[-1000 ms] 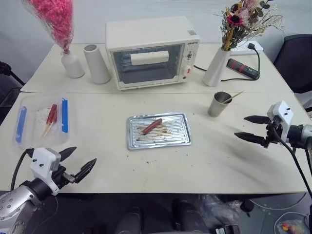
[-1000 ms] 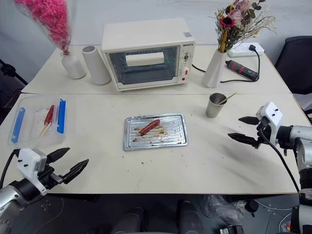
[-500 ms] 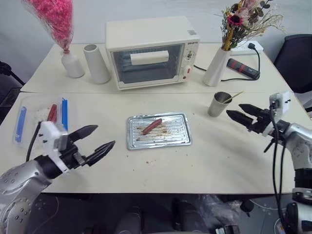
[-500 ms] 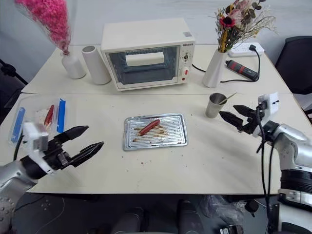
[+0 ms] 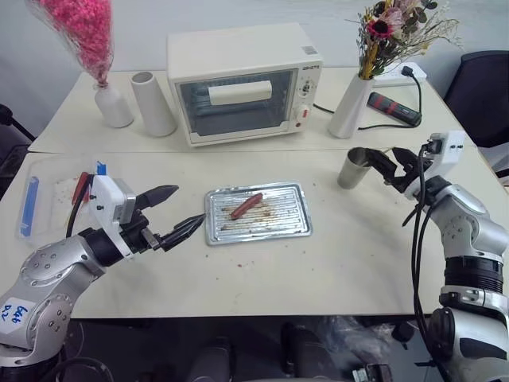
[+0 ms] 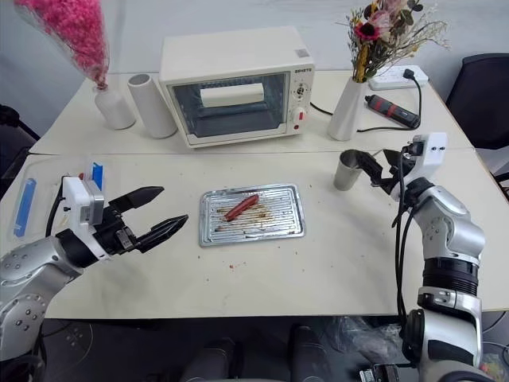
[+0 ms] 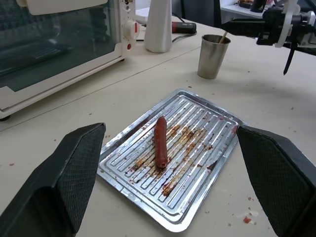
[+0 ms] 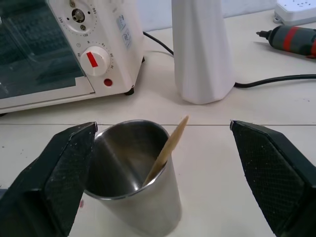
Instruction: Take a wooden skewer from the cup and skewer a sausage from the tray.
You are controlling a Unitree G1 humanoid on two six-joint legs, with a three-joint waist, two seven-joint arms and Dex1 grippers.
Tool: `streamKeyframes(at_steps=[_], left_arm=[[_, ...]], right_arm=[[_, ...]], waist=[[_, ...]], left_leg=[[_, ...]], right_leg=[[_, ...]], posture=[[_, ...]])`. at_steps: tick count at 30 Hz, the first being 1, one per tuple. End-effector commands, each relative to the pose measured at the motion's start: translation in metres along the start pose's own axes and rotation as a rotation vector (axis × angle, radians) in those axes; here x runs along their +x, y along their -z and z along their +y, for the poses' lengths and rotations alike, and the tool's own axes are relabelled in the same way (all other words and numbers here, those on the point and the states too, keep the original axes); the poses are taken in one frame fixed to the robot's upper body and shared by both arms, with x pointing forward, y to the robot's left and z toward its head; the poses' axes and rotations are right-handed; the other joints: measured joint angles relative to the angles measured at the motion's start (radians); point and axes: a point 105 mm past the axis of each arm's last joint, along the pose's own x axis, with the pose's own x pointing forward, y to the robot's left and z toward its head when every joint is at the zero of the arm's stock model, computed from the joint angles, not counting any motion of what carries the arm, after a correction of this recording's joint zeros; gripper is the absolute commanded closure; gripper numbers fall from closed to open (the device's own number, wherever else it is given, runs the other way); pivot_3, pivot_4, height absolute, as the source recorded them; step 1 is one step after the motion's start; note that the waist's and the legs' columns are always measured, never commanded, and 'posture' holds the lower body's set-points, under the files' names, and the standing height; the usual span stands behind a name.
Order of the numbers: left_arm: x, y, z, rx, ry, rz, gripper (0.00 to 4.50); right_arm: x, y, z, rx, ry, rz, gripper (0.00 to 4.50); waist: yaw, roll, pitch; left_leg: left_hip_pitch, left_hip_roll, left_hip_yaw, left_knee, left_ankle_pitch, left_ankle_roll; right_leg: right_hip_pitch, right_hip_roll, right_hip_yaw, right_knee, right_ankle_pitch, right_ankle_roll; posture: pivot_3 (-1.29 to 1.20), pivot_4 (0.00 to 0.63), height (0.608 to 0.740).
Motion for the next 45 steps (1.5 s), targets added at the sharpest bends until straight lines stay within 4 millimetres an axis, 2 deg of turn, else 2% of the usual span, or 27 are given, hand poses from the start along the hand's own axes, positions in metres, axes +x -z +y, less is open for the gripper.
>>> streamKeyframes(at_steps=[1, 4, 6, 7, 9, 11, 15, 18, 19, 20, 28, 32, 38, 42, 45], left_arm=[[0.000, -0.008, 0.001, 0.048, -0.008, -0.023, 0.00], [0.001, -0.010, 0.001, 0.055, -0.013, -0.028, 0.00], [0.001, -0.011, 0.001, 0.058, -0.013, -0.033, 0.00], [0.002, -0.011, 0.001, 0.059, -0.012, -0.034, 0.00], [0.002, -0.012, 0.001, 0.060, -0.011, -0.035, 0.00], [0.002, -0.012, 0.001, 0.063, -0.009, -0.037, 0.00], [0.004, -0.015, 0.000, 0.068, 0.006, -0.044, 0.00], [0.007, -0.015, -0.005, 0.070, 0.044, -0.036, 0.00], [0.007, -0.015, -0.006, 0.072, 0.057, -0.032, 0.00], [0.008, -0.015, -0.007, 0.074, 0.065, -0.030, 0.00], [0.011, -0.017, -0.009, 0.083, 0.086, -0.036, 0.00], [0.015, -0.019, -0.013, 0.088, 0.114, -0.042, 0.00], [0.018, -0.020, -0.014, 0.093, 0.129, -0.042, 0.00], [0.019, -0.021, -0.016, 0.097, 0.140, -0.048, 0.00], [0.022, -0.022, -0.019, 0.101, 0.155, -0.057, 0.00]], right_arm=[[0.006, -0.014, 0.007, -0.010, -0.028, -0.059, 0.40], [0.008, -0.016, 0.008, 0.005, -0.035, -0.074, 1.16], [0.008, -0.017, 0.009, 0.007, -0.039, -0.078, 2.01], [0.008, -0.017, 0.009, 0.008, -0.039, -0.079, 2.18], [0.008, -0.017, 0.009, 0.008, -0.036, -0.081, 2.89], [0.008, -0.018, 0.009, 0.010, -0.032, -0.086, 3.36], [0.010, -0.019, 0.009, 0.012, -0.031, -0.094, 3.36], [0.011, -0.021, 0.010, 0.016, -0.039, -0.105, 3.93], [0.011, -0.022, 0.011, 0.016, -0.043, -0.107, 4.32], [0.012, -0.022, 0.012, 0.016, -0.047, -0.108, 4.48], [0.011, -0.030, 0.016, -0.004, -0.065, -0.116, 4.48], [0.008, -0.071, 0.025, -0.061, -0.115, -0.166, 4.48], [-0.002, -0.108, 0.045, -0.177, -0.228, -0.124, 4.48], [-0.009, -0.122, 0.066, -0.180, -0.345, -0.079, 4.48], [-0.008, -0.123, 0.088, -0.066, -0.447, -0.045, 4.48]], waist=[[0.000, 0.000, 0.000], [-0.001, 0.000, 0.000], [-0.001, 0.000, 0.000], [-0.001, 0.000, 0.000], [-0.001, 0.000, 0.000], [-0.001, 0.000, 0.000], [-0.001, 0.000, 0.000], [-0.001, 0.000, 0.000], [-0.001, 0.000, 0.000], [-0.001, 0.000, 0.000], [-0.001, 0.000, 0.000], [0.000, 0.001, 0.000], [0.001, 0.001, 0.000], [-0.001, 0.001, 0.000], [-0.001, 0.001, 0.000]], left_leg=[[0.000, 0.000, 0.001, 0.000, 0.000, 0.000], [0.000, 0.000, 0.002, 0.000, -0.001, 0.002], [0.000, 0.000, 0.002, 0.000, -0.001, 0.002], [0.000, 0.000, 0.002, 0.000, -0.001, 0.002], [0.000, 0.000, 0.002, 0.000, -0.001, 0.002], [0.000, 0.000, 0.002, 0.000, -0.001, 0.002], [0.000, 0.000, 0.003, 0.000, -0.001, 0.002], [0.000, 0.000, 0.003, 0.000, -0.001, 0.002], [0.000, 0.000, 0.003, 0.000, -0.001, 0.002], [0.000, 0.000, 0.003, 0.000, -0.001, 0.002], [0.000, 0.000, 0.003, 0.000, -0.001, 0.002], [0.000, 0.000, 0.003, 0.000, -0.001, 0.002], [-0.001, 0.000, 0.003, -0.001, -0.001, 0.003], [-0.001, 0.000, 0.004, 0.000, -0.002, 0.004], [-0.001, 0.000, 0.004, 0.000, -0.002, 0.005]], right_leg=[[0.000, 0.000, 0.001, 0.000, 0.000, 0.000], [-0.001, 0.000, 0.002, 0.000, 0.001, 0.001], [-0.001, 0.000, 0.003, 0.000, 0.001, 0.001], [-0.001, 0.000, 0.003, 0.000, 0.001, 0.001], [-0.001, 0.000, 0.003, 0.000, 0.001, 0.001], [-0.001, 0.000, 0.003, 0.000, 0.001, 0.001], [-0.002, 0.000, 0.003, 0.000, 0.001, 0.001], [-0.002, 0.000, 0.003, 0.000, 0.001, 0.001], [-0.002, 0.000, 0.003, 0.000, 0.001, 0.001], [-0.002, 0.000, 0.003, 0.000, 0.001, 0.001], [-0.002, 0.000, 0.003, 0.000, 0.001, 0.001], [-0.002, 0.000, 0.004, 0.000, 0.001, 0.001], [-0.003, 0.000, 0.003, -0.001, 0.001, 0.002], [-0.004, -0.001, 0.004, -0.002, 0.001, 0.002], [-0.004, -0.001, 0.005, -0.002, 0.001, 0.002]], posture=[[0.00, 0.150, 0.740], [0.00, 0.150, 0.740], [0.00, 0.150, 0.740], [0.00, 0.150, 0.740], [0.00, 0.150, 0.740], [0.00, 0.150, 0.740], [0.00, 0.150, 0.740], [0.00, 0.150, 0.740], [0.00, 0.150, 0.740], [0.00, 0.150, 0.740], [0.00, 0.150, 0.740], [0.00, 0.150, 0.740], [0.00, 0.150, 0.740], [0.00, 0.150, 0.740], [0.00, 0.150, 0.740]])
